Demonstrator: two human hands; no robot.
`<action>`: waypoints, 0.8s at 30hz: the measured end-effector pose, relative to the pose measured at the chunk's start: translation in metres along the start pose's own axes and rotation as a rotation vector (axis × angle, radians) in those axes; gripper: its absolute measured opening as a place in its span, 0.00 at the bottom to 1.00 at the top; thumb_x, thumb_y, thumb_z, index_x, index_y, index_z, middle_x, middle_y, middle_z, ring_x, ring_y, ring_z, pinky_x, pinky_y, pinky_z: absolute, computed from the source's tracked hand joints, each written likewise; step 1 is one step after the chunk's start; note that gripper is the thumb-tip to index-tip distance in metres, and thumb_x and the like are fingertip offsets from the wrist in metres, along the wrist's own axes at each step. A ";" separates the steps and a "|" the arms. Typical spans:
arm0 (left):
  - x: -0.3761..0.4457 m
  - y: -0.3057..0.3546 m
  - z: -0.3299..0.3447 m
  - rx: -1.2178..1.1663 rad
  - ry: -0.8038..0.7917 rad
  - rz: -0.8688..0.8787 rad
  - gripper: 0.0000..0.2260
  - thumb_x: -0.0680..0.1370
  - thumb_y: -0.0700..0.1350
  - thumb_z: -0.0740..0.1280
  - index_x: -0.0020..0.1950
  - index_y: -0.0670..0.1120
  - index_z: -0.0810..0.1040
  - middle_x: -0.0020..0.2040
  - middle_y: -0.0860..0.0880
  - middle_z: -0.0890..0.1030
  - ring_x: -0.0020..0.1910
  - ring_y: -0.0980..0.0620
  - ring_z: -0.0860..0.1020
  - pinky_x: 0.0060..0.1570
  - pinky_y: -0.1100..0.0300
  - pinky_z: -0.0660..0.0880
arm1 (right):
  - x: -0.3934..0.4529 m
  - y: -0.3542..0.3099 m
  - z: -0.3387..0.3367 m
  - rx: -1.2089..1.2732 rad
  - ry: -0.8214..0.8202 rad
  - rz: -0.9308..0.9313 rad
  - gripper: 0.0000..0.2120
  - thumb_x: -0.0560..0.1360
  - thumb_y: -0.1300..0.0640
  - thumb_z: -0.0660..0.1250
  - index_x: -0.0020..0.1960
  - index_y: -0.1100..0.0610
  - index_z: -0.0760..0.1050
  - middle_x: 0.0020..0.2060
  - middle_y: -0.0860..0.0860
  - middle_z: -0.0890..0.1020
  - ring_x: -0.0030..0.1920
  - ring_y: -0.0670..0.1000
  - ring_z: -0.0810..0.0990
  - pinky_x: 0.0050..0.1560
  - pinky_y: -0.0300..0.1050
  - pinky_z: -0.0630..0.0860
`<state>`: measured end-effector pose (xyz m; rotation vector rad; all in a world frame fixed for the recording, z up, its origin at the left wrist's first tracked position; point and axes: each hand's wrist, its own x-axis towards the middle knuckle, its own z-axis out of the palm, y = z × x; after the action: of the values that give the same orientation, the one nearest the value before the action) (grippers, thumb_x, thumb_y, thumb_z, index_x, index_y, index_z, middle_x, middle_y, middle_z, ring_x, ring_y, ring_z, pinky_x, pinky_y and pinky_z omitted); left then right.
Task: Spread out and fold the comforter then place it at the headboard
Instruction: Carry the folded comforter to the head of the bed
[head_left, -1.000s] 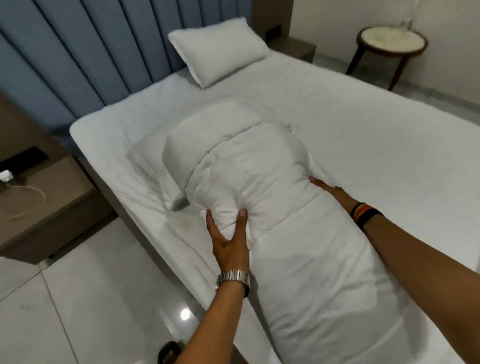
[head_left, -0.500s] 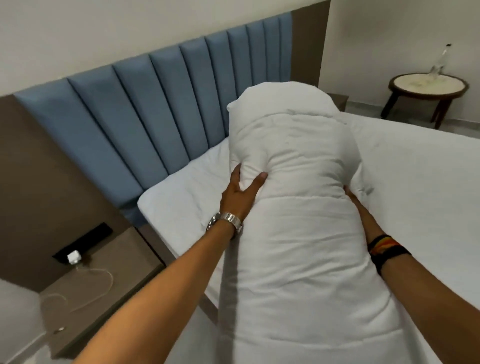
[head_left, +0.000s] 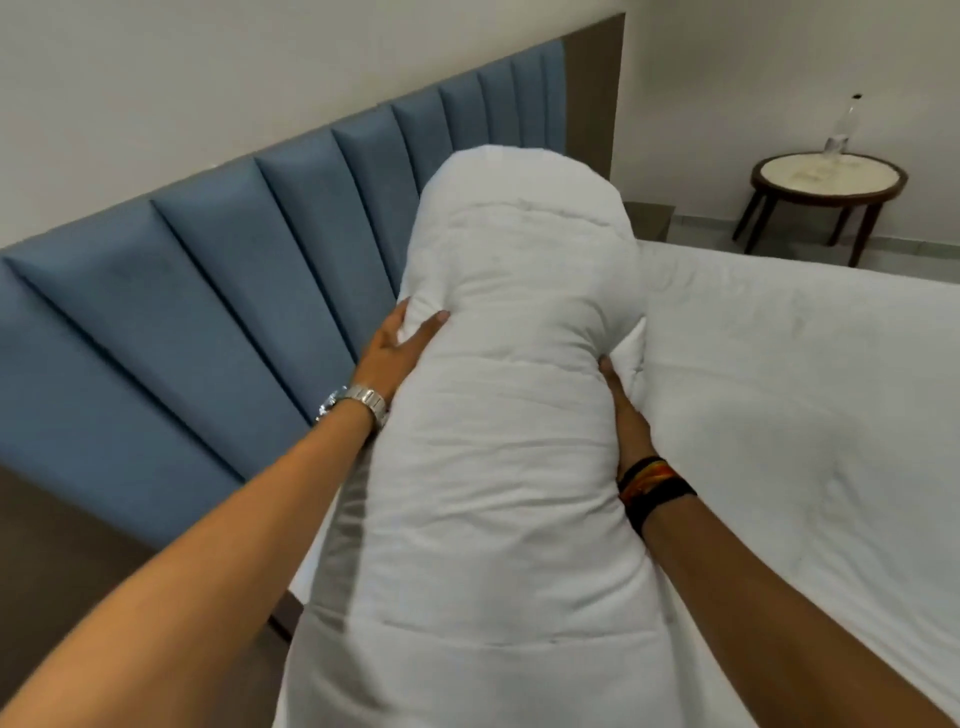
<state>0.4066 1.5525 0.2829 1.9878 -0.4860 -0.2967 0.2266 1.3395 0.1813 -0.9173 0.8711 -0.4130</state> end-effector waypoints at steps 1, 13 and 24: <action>0.021 -0.004 -0.015 -0.005 -0.006 -0.011 0.51 0.62 0.81 0.66 0.81 0.60 0.64 0.79 0.54 0.70 0.74 0.49 0.71 0.74 0.51 0.66 | 0.006 -0.002 0.023 0.005 0.004 0.005 0.73 0.43 0.21 0.79 0.80 0.55 0.65 0.72 0.53 0.76 0.63 0.54 0.79 0.69 0.49 0.75; 0.265 -0.229 -0.051 0.540 -0.430 -0.088 0.39 0.72 0.81 0.52 0.81 0.70 0.54 0.86 0.55 0.50 0.84 0.46 0.50 0.80 0.42 0.49 | 0.179 0.163 0.224 -0.142 0.290 0.303 0.44 0.75 0.35 0.72 0.78 0.63 0.66 0.71 0.60 0.74 0.69 0.62 0.74 0.73 0.59 0.70; 0.190 -0.379 -0.002 0.867 0.041 0.298 0.40 0.75 0.74 0.55 0.84 0.59 0.56 0.86 0.45 0.52 0.82 0.31 0.48 0.69 0.19 0.44 | 0.303 0.192 0.308 -1.560 0.201 -0.448 0.41 0.74 0.19 0.44 0.81 0.33 0.37 0.84 0.50 0.36 0.82 0.59 0.33 0.72 0.78 0.32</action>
<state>0.6547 1.6173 -0.0549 2.6890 -0.9899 0.1848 0.6460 1.4107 -0.0245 -2.5669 1.1246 -0.1283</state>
